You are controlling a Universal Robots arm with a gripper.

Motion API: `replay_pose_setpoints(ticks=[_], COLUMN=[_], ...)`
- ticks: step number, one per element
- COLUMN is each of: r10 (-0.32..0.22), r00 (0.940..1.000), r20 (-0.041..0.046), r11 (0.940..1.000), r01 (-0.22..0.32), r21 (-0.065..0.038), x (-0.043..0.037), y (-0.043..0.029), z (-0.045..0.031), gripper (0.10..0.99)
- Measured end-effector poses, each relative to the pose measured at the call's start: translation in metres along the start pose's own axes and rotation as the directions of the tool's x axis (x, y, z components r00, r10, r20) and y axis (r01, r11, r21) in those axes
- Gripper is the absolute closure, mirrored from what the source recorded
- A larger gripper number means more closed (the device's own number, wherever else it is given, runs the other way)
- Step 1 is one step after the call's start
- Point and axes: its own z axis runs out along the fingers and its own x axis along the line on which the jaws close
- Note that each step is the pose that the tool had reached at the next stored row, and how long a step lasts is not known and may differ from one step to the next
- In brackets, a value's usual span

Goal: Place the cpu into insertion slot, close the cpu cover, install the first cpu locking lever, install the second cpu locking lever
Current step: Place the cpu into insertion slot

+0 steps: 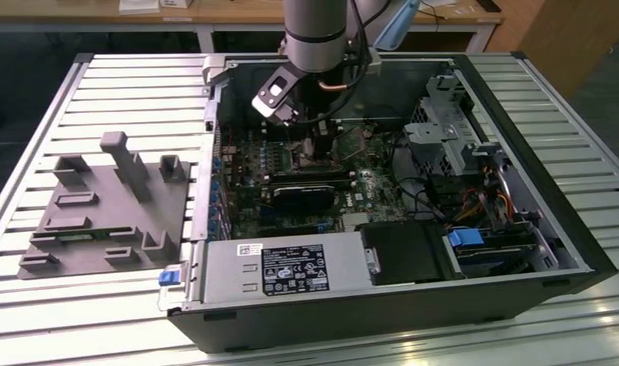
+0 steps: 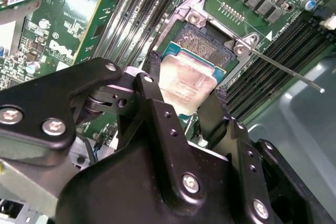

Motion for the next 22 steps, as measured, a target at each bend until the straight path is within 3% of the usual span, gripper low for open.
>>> replay_pose_setpoints(ticks=[22], r10=[0.015], r00=[0.9999], r20=[0.0014], r11=[0.9999], r01=[-0.015], r21=[0.001], x=[0.0066], y=[-0.0067], z=[0.0216], gripper=[0.549])
